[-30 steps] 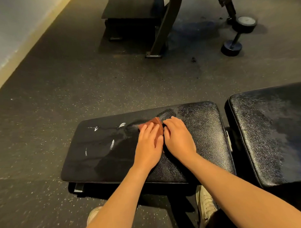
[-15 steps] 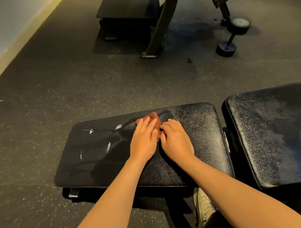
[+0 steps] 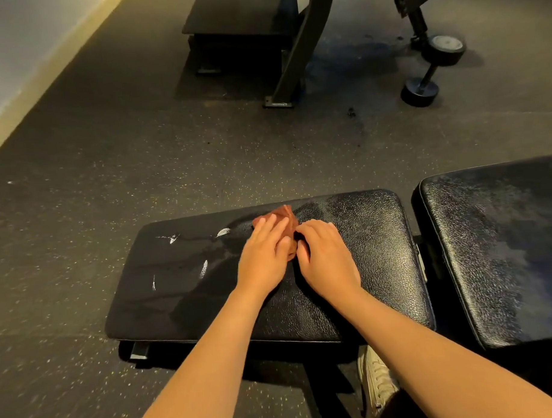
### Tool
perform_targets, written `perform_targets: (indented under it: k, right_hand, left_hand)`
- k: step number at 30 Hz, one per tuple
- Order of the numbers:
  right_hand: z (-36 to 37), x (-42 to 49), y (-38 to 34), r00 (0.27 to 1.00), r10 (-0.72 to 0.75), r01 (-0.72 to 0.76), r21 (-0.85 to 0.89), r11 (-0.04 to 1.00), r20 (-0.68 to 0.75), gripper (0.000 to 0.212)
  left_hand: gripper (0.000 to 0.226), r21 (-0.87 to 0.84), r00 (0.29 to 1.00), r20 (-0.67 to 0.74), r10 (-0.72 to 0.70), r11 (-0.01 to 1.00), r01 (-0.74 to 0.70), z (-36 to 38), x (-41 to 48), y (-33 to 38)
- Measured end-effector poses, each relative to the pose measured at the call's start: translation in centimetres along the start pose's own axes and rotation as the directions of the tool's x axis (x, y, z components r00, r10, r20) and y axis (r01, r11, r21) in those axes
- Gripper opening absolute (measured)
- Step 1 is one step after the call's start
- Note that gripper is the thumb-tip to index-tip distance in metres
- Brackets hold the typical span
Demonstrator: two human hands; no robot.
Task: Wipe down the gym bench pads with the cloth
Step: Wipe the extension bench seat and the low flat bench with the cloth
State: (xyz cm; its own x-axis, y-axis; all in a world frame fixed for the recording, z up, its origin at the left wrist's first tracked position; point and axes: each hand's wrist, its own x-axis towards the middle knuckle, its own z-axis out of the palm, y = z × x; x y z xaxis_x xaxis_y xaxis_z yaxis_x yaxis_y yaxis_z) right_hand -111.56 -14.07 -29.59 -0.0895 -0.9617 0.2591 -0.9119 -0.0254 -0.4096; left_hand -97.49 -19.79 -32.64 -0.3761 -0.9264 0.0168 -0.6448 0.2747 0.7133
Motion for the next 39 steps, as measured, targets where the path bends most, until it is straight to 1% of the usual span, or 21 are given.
perform_targets:
  k: [1, 3, 5, 6, 8, 11, 13, 16, 18, 20, 21, 23, 25, 27, 28, 30, 32, 33, 35, 38, 39]
  right_hand:
    - [0.0, -0.1, 0.0, 1.000, -0.008, 0.008, -0.013, 1.000, -0.004, 0.026]
    - [0.3, -0.2, 0.1, 0.998, -0.054, 0.055, -0.065, 0.996, 0.025, 0.036]
    - [0.9, 0.4, -0.7, 0.986, -0.146, 0.153, -0.076, 0.985, 0.080, 0.046]
    - [1.4, 1.1, -1.3, 0.975, -0.192, 0.200, -0.064, 0.978, 0.115, 0.049]
    - [2.6, 2.5, -2.8, 0.947, -0.237, 0.251, -0.042, 0.967, 0.217, 0.051]
    - [3.9, 3.4, -3.5, 0.910, -0.153, 0.193, -0.066, 0.979, 0.386, 0.049]
    - [3.5, 3.4, -2.7, 0.916, -0.153, 0.208, -0.111, 0.972, 0.372, 0.044]
    - [1.4, 3.7, -0.6, 0.952, -0.138, 0.203, -0.227, 0.953, 0.272, 0.039]
    - [-0.3, 3.8, 1.3, 0.989, -0.053, 0.095, -0.315, 0.944, 0.138, 0.039]
    - [-1.1, 3.8, 2.0, 0.999, 0.044, -0.033, -0.308, 0.951, 0.031, 0.037]
    - [-0.9, 3.7, 1.5, 0.997, 0.072, -0.063, -0.295, 0.954, 0.018, 0.034]
    - [0.4, 3.1, -0.3, 0.997, 0.034, -0.017, -0.243, 0.970, 0.065, 0.033]
    - [1.9, 2.0, -1.9, 0.982, -0.081, 0.109, -0.167, 0.980, 0.169, 0.042]
    - [2.1, 1.8, -1.6, 0.960, -0.165, 0.200, -0.140, 0.970, 0.229, 0.043]
    - [1.5, 2.2, -1.0, 0.961, -0.171, 0.207, -0.155, 0.966, 0.218, 0.037]
    - [0.2, 3.4, 0.7, 0.985, -0.076, 0.109, -0.217, 0.970, 0.156, 0.026]
    - [-0.7, 4.5, 2.3, 0.995, 0.062, -0.037, -0.278, 0.960, 0.083, 0.031]
    - [-0.7, 4.6, 2.4, 0.992, 0.094, -0.064, -0.322, 0.945, 0.080, 0.038]
    - [-0.1, 4.3, 1.4, 0.989, 0.085, -0.036, -0.363, 0.931, 0.121, 0.048]
    - [1.3, 2.8, -0.6, 0.969, -0.065, 0.114, -0.198, 0.974, 0.236, 0.047]
    - [1.6, 2.3, -0.8, 0.955, -0.133, 0.181, -0.163, 0.970, 0.267, 0.048]
  left_hand:
    - [0.048, 0.025, 1.000, -0.031, -0.005, 1.000, 0.005, -0.4, -0.3, -0.8]
    - [0.046, -0.039, 0.980, -0.145, -0.137, 0.990, 0.132, -1.1, -1.6, -2.0]
    - [0.046, -0.156, 0.920, -0.278, -0.275, 0.958, 0.240, -0.9, -3.0, -2.2]
    - [0.047, -0.180, 0.902, -0.317, -0.294, 0.952, 0.247, -0.5, -3.6, -2.1]
    - [0.050, -0.164, 0.913, -0.302, -0.275, 0.958, 0.235, 0.4, -4.0, -1.9]
    - [0.048, -0.237, 0.906, -0.250, -0.341, 0.929, 0.284, 0.5, -3.9, -1.7]
    - [0.048, -0.211, 0.907, -0.243, -0.343, 0.932, 0.296, 0.3, -4.1, -1.6]
    - [0.047, -0.121, 0.935, -0.201, -0.291, 0.955, 0.271, 0.4, -4.5, -1.4]
    - [0.047, -0.061, 0.946, -0.175, -0.272, 0.962, 0.265, 0.5, -4.6, -1.1]
    - [0.046, -0.050, 0.945, -0.180, -0.273, 0.962, 0.268, 0.6, -4.7, -0.9]
    - [0.045, -0.068, 0.941, -0.188, -0.282, 0.959, 0.274, 0.6, -4.7, -0.9]
    - [0.045, -0.136, 0.929, -0.207, -0.306, 0.950, 0.282, 0.5, -4.5, -1.1]
    - [0.045, -0.183, 0.917, -0.220, -0.333, 0.937, 0.297, 0.4, -4.2, -1.3]
    - [0.044, -0.144, 0.924, -0.222, -0.313, 0.947, 0.286, 0.4, -4.2, -1.3]
    - [0.043, -0.111, 0.932, -0.224, -0.283, 0.958, 0.265, 0.4, -4.3, -1.4]
    - [0.043, -0.078, 0.943, -0.219, -0.250, 0.968, 0.238, 0.3, -4.3, -1.2]
    - [0.042, -0.074, 0.946, -0.196, -0.260, 0.966, 0.250, 0.3, -4.4, -0.9]
    - [0.042, -0.061, 0.947, -0.190, -0.260, 0.966, 0.253, 0.3, -4.5, -0.7]
    - [0.040, -0.060, 0.940, -0.204, -0.273, 0.962, 0.267, 0.3, -4.7, -0.3]
    - [0.040, -0.192, 0.897, -0.236, -0.373, 0.923, 0.334, 0.3, -3.6, 0.5]
    - [0.041, -0.189, 0.898, -0.236, -0.372, 0.924, 0.334, 0.3, -3.0, 0.9]
